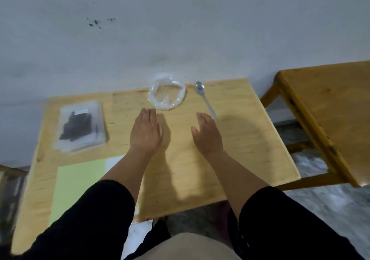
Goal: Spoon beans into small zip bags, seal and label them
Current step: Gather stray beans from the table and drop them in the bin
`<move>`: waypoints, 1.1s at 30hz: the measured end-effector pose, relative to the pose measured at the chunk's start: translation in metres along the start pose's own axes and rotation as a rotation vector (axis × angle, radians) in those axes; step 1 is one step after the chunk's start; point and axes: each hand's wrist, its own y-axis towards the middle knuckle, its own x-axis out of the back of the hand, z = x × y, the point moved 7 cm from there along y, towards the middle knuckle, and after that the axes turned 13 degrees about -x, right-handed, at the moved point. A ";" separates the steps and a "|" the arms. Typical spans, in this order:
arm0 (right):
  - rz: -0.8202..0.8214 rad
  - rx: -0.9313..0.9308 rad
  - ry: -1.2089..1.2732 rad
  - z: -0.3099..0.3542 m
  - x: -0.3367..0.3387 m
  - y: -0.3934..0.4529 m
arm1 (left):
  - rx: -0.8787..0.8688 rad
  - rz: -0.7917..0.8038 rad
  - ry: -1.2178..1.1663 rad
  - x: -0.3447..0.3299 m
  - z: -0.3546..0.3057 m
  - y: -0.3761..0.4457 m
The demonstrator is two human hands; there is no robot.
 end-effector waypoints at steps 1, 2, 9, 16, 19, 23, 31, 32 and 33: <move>0.050 -0.040 0.023 0.002 -0.013 0.007 | 0.014 0.015 -0.018 -0.004 0.010 0.003; 0.080 -0.071 0.053 0.004 -0.023 0.014 | 0.024 0.030 -0.033 -0.009 0.020 0.006; 0.107 -0.208 0.217 0.029 -0.070 0.059 | -0.022 0.052 -0.129 -0.048 0.057 0.035; 0.066 -0.249 0.246 0.038 -0.093 0.084 | -0.020 0.037 -0.144 -0.074 0.075 0.035; 0.062 -0.290 0.243 0.036 -0.105 0.089 | -0.019 0.008 -0.194 -0.074 0.076 0.035; 0.014 -0.331 0.212 0.035 -0.113 0.093 | -0.009 0.009 -0.223 -0.076 0.078 0.034; -0.057 -0.391 0.269 0.030 -0.102 0.085 | -0.023 -0.001 -0.225 -0.076 0.079 0.033; -0.068 -0.396 0.275 0.030 -0.098 0.082 | -0.027 0.001 -0.222 -0.076 0.079 0.033; -0.082 -0.398 0.283 0.029 -0.094 0.079 | -0.034 0.001 -0.221 -0.075 0.078 0.034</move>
